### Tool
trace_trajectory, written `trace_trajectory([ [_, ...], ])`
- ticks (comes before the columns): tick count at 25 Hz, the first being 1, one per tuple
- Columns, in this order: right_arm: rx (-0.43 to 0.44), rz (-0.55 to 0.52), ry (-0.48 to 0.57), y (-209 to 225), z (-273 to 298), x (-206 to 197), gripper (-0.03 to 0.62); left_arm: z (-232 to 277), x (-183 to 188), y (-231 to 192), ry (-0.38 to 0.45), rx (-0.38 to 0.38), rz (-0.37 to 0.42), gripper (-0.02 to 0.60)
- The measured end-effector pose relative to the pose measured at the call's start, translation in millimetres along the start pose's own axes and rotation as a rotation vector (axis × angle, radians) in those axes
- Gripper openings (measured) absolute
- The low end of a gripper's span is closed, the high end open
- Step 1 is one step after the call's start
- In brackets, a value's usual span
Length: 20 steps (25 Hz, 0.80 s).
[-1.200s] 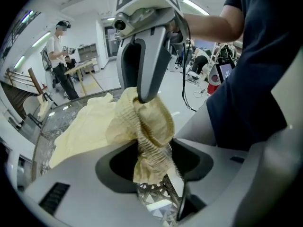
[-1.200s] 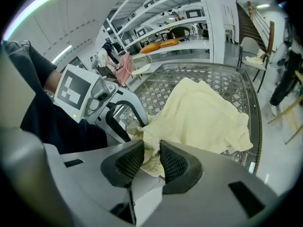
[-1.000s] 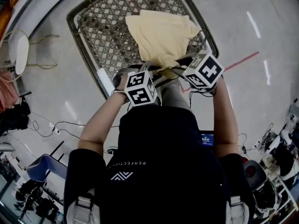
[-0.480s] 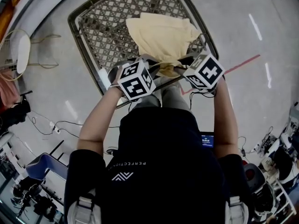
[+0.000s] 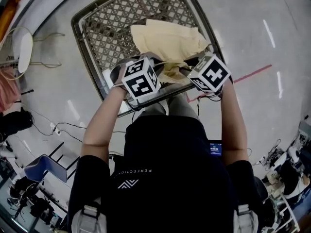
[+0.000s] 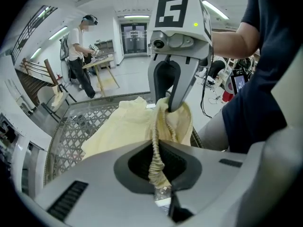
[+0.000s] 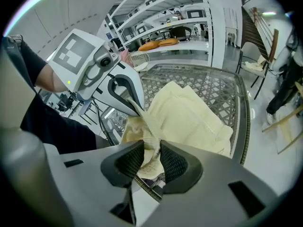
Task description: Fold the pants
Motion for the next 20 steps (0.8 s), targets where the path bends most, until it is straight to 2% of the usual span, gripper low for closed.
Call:
trace_trajectory([
  [5,-0.001,-0.003,-0.003,28.6,3.1,6.7,0.11,11.7,5.1,-25.7,-0.009,-0.007,-0.046,0.015],
  [15,0.018,0.025,-0.001,91.4,9.8,25.6,0.11,33.4,14.7,-85.4,-0.032,-0.077,-0.109,0.015],
  [20,0.038,0.022,-0.008,114.0,21.1,34.7,0.11,46.5,6.4,-107.5,-0.019,-0.089,-0.182,0.015],
])
Point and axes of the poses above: the fingertips, and each gripper's own axes: z forward along the fingers, y to its right, x out of its top, the point moved 2 cm from there along -z, backward along the fingers, and after that the axes turned 5 degrees about -z, right-handed, at the moved point
